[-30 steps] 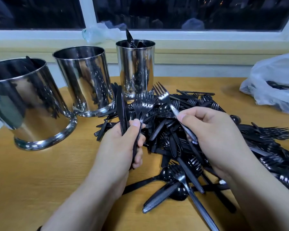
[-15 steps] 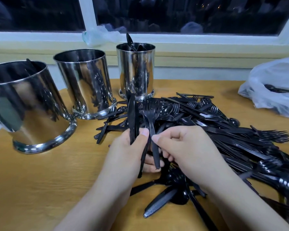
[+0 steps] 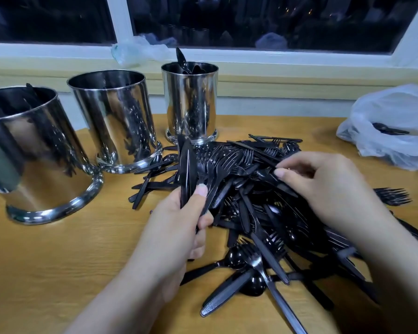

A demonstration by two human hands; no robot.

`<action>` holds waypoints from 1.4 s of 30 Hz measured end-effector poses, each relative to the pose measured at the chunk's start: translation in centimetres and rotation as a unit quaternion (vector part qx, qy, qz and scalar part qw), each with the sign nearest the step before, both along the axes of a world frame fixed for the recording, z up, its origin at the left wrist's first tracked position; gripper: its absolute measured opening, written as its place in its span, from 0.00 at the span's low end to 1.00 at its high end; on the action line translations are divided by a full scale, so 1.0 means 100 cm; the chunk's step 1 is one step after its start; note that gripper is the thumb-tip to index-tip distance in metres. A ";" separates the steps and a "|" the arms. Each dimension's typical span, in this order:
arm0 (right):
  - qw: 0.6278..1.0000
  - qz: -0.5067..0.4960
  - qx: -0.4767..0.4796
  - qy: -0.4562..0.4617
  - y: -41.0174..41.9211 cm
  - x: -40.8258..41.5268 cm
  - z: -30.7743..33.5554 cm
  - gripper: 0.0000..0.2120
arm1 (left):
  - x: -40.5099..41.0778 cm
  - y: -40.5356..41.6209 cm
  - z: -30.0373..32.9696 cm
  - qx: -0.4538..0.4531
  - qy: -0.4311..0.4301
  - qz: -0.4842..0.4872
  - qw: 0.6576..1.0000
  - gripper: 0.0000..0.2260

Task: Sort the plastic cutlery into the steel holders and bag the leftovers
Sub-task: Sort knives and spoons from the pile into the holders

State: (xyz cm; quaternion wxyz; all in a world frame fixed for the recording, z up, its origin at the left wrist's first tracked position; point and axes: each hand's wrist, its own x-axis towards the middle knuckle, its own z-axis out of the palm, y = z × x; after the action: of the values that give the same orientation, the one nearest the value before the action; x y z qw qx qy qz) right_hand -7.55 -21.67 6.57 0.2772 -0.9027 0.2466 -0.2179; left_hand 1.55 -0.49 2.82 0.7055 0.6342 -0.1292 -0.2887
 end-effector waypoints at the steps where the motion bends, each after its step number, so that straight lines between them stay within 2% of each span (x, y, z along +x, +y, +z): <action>1: 1.000 -0.007 -0.015 0.020 -0.008 -0.001 -0.003 0.03 | -0.001 -0.001 0.000 0.001 -0.001 -0.004 1.000 0.13; 6: 0.989 0.021 -0.067 0.128 -0.014 0.004 -0.018 0.13 | -0.002 -0.001 0.001 0.001 -0.002 -0.019 1.000 0.13; 10: 0.993 0.026 -0.068 0.091 -0.014 0.006 -0.025 0.07 | -0.002 0.000 0.001 0.003 -0.002 -0.027 1.000 0.13; 14: 0.998 0.013 -0.066 0.019 -0.011 0.006 -0.026 0.05 | -0.003 -0.001 0.000 0.003 -0.001 -0.024 1.000 0.13; 17: 0.996 0.011 -0.049 -0.077 -0.003 0.003 -0.014 0.03 | -0.004 -0.001 0.003 0.003 -0.004 -0.026 1.000 0.13; 18: 0.992 0.012 -0.041 -0.118 0.001 0.001 -0.008 0.04 | -0.005 -0.002 0.004 0.003 -0.003 -0.027 1.000 0.14; 21: 0.967 0.016 0.046 -0.251 0.011 -0.003 0.012 0.09 | -0.005 -0.001 0.006 -0.002 -0.006 -0.026 1.000 0.19; 23: 0.948 0.042 0.125 -0.290 0.019 -0.003 0.022 0.09 | -0.005 -0.001 0.006 -0.001 -0.010 -0.024 1.000 0.19; 26: 0.927 0.115 0.268 -0.236 0.035 0.002 0.025 0.12 | -0.005 -0.001 0.006 0.003 -0.020 -0.031 0.999 0.16; 28: 0.916 0.151 0.327 -0.177 0.049 0.006 0.019 0.13 | -0.006 -0.001 0.006 0.014 -0.030 -0.039 0.999 0.16; 32: 0.924 0.163 0.323 -0.122 0.067 0.014 0.006 0.12 | -0.007 -0.002 0.006 -0.016 -0.001 -0.063 0.998 0.14; 36: 0.944 0.117 0.280 -0.130 0.068 0.019 0.001 0.12 | -0.007 -0.001 0.007 -0.018 0.013 -0.085 0.996 0.16; 42: 0.951 0.087 0.258 -0.147 0.070 0.021 -0.002 0.10 | -0.007 0.001 0.010 -0.023 0.027 -0.086 0.996 0.19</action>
State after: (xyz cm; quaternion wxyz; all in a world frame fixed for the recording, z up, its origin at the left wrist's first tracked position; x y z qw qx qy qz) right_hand -5.47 -14.68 6.33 0.5518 -0.7761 0.1715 -0.2525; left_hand 0.85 -0.39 3.79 0.6957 0.5963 -0.1712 -0.3621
